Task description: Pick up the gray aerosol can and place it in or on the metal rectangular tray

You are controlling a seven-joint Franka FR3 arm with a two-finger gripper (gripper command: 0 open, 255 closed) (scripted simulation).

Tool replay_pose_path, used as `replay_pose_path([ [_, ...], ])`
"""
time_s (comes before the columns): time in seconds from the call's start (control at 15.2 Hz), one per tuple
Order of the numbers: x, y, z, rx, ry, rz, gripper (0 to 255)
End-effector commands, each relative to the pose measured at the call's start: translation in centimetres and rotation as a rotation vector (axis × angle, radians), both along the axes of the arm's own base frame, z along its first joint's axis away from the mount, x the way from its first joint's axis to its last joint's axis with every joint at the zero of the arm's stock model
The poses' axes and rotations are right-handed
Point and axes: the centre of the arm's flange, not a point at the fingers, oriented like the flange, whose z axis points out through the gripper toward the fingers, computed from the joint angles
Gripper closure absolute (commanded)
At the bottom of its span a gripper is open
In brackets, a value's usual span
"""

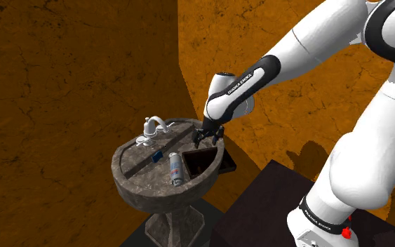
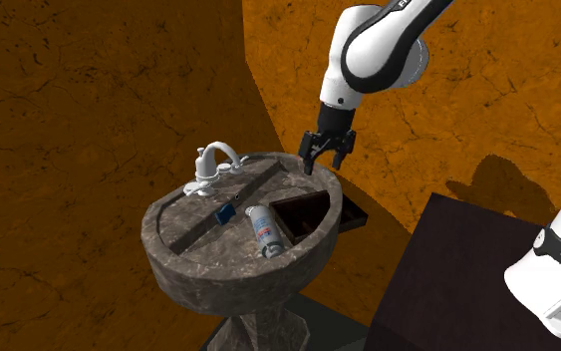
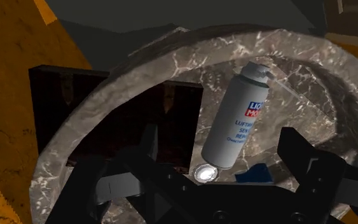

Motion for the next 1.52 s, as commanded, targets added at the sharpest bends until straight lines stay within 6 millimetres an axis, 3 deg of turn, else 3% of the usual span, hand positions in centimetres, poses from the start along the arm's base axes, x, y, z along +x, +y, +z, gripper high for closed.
replay_pose_path([
  [0.0, 1.2, 0.6, -2.4, 0.017, -0.001, -0.026, 0],
  [0.92, 10.1, 4.5, -17.8, 0.136, 0.002, -0.195, 0],
  [1.45, 11.0, 5.6, -22.1, 0.142, 0.002, -0.204, 0],
])
